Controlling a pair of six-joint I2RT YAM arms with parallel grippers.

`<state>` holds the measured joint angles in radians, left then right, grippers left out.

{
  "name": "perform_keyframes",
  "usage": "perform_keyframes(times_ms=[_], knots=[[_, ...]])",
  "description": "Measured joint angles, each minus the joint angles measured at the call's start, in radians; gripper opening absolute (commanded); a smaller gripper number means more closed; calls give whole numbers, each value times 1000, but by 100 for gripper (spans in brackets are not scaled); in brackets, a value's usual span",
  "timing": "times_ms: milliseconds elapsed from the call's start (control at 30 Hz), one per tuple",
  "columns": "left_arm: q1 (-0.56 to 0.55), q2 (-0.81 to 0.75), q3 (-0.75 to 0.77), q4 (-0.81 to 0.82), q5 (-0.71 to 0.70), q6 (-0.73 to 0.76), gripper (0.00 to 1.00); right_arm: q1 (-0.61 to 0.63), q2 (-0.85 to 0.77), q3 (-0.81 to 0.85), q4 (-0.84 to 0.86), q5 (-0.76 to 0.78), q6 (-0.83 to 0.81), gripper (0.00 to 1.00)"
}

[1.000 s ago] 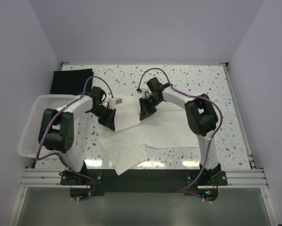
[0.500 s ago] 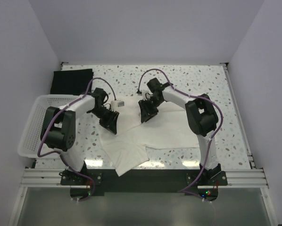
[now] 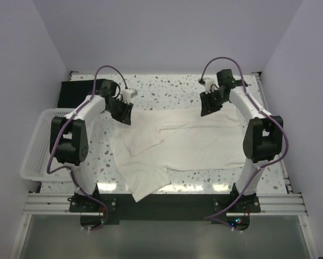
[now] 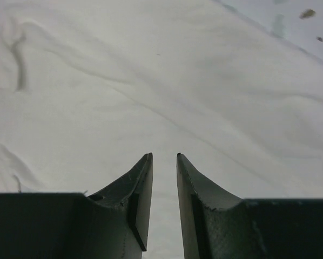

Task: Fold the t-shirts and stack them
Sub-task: Fold the tshirt

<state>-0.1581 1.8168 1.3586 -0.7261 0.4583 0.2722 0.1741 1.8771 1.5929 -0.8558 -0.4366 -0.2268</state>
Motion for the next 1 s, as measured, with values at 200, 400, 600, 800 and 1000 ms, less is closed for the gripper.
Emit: perform_keyframes(times_ms=[200, 400, 600, 800, 1000], knots=[[0, 146, 68, 10, -108, -11, 33, -109, 63, 0, -5, 202, -86, 25], [0, 212, 105, -1, -167, 1, 36, -137, 124, 0, 19, 344, -137, 24], [1, 317, 255, -34, -184, 5, 35, -165, 283, 77, 16, 422, -151, 23], [5, 431, 434, -43, -193, 8, 35, -197, 387, 246, 14, 446, -148, 24], [21, 525, 588, -38, -158, 8, 40, -208, 445, 351, 41, 442, -139, 36]])
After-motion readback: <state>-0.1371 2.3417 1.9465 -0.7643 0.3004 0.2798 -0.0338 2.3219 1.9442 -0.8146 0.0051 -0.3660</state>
